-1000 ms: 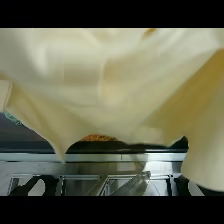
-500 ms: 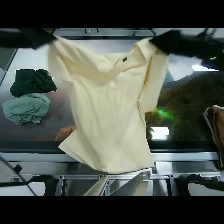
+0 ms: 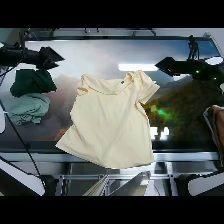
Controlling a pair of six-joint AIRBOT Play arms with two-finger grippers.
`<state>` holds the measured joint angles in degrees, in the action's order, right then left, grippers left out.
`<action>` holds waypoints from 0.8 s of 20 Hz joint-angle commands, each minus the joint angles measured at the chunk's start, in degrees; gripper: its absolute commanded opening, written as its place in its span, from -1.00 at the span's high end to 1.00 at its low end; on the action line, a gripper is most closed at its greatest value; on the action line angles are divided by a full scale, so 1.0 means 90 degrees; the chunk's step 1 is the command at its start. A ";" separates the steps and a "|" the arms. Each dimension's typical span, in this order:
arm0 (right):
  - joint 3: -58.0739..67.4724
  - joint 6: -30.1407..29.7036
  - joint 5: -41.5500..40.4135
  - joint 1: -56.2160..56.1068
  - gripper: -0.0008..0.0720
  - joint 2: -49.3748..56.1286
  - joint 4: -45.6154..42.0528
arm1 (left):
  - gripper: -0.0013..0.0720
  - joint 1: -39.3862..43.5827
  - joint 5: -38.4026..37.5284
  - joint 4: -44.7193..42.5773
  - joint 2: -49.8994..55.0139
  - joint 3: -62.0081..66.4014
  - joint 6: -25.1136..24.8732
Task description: Fold the shirts.
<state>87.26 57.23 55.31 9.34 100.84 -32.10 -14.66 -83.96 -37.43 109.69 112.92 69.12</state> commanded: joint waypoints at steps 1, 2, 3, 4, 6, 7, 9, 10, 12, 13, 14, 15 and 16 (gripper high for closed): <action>0.0384 0.0908 0.0495 0.0221 -0.40 0.0362 -0.1885 | -0.98 -0.0680 -0.0882 -0.0068 -0.0612 -0.1270 0.0449; 0.0527 0.0908 0.0520 0.0206 -0.40 0.0554 -0.1957 | -0.98 -0.0806 -0.0906 -0.0073 -0.0886 -0.1783 0.0447; 0.0724 0.0908 0.0532 0.0180 -0.40 0.0797 -0.1960 | -0.98 -0.0942 -0.0959 -0.0124 -0.1205 -0.2336 0.0444; 0.0947 0.0988 0.0576 0.0151 -0.40 0.1054 -0.1957 | -0.98 -0.1027 -0.0962 -0.0376 -0.1515 -0.2861 0.0447; 0.1474 0.1049 0.0750 0.0061 -0.40 0.1613 -0.1945 | -0.98 -0.1066 -0.0884 -0.1309 -0.2244 -0.4102 0.0544; 0.1736 0.1052 0.0874 -0.0010 -0.40 0.1860 -0.1928 | -0.98 -0.1066 -0.0797 -0.1770 -0.2567 -0.4675 0.0675; 0.2198 0.1078 0.1056 -0.0214 -0.40 0.2261 -0.1933 | -0.98 -0.1056 -0.0585 -0.2254 -0.3118 -0.5722 0.0911; 0.2319 0.1132 0.1071 -0.0318 -0.39 0.2373 -0.1936 | -0.98 -0.1056 -0.0447 -0.2322 -0.3322 -0.6156 0.0974; 0.2387 0.1144 0.1073 -0.0537 -0.39 0.2492 -0.1936 | -0.97 -0.1056 -0.0163 -0.2582 -0.3660 -0.6941 0.1180; 0.2387 0.1144 0.1100 -0.0646 -0.39 0.2509 -0.1928 | -0.97 -0.1054 -0.0068 -0.2684 -0.3750 -0.7244 0.1236; 0.2387 0.1144 0.1122 -0.0741 -0.39 0.2509 -0.1926 | -0.97 -0.1054 -0.0012 -0.2698 -0.3801 -0.7529 0.1265; 0.2390 0.1144 0.1149 -0.0818 -0.37 0.2509 -0.1926 | -0.97 -0.1052 0.0024 -0.2688 -0.3801 -0.7759 0.1275; 0.2390 0.1144 0.1183 -0.0891 -0.08 0.2509 -0.1923 | -0.93 -0.1052 0.0078 -0.2664 -0.3759 -0.7968 0.1275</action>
<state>108.03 67.22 64.66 3.49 122.54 -49.10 -24.05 -85.43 -59.29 77.34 48.49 79.15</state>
